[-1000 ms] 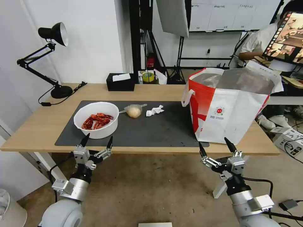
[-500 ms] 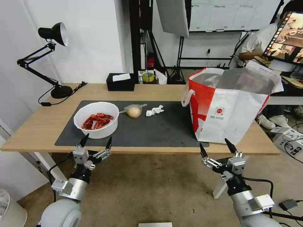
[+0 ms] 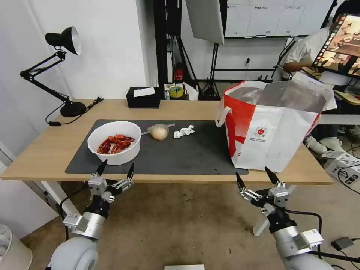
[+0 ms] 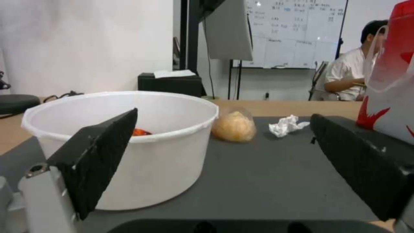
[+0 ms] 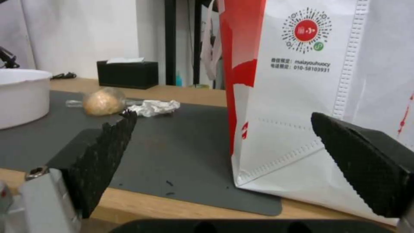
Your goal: Pick up the trash from the table and place it into the takeout bag.
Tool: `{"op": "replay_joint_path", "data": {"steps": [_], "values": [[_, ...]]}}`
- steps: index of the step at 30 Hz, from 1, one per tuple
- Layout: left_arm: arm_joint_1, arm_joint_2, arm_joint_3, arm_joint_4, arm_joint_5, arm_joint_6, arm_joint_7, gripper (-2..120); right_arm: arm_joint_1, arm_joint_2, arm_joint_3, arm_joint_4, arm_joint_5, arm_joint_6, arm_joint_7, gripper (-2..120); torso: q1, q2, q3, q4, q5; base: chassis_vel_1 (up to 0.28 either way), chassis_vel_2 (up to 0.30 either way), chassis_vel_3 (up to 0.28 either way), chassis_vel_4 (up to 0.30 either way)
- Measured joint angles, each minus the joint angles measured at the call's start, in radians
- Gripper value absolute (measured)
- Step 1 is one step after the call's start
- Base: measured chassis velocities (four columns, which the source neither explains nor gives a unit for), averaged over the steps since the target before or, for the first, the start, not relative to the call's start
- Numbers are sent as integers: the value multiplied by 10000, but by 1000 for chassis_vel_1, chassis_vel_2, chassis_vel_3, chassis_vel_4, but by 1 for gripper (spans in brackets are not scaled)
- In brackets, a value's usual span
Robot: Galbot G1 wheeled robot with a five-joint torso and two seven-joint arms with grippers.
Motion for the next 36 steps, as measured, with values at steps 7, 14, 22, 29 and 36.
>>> {"op": "replay_joint_path", "data": {"steps": [7, 14, 22, 29, 36], "values": [[-27, 13, 26, 77, -6, -17, -1, 100, 213, -132, -225, -189, 63, -88, 9, 100, 0, 0, 0, -1, 0, 0, 0, 0, 0], [-152, 119, 191, 231, -11, -22, -3, 100, 925, -905, -596, -184, 294, -255, 127, 100, 0, 0, 0, -1, 0, 0, 0, 0, 0], [-237, 161, 254, 302, -46, -22, -11, 100, 2611, -2325, -1573, -204, 1545, -923, 287, 100, 0, 0, 1, 0, 0, 0, 0, 0, 0], [-212, 162, 251, 315, -84, -21, -20, 100, 4166, -3100, -2736, -457, 2511, -1546, 500, 100, 0, -1, 1, 0, 0, 0, 0, 0, 0], [-222, 204, 140, 325, -176, -21, -28, 100, 7075, -3317, -4920, -1450, 3218, -2136, 939, 100, 1, 0, 1, -1, -1, 0, 0, 0, 0]]}}
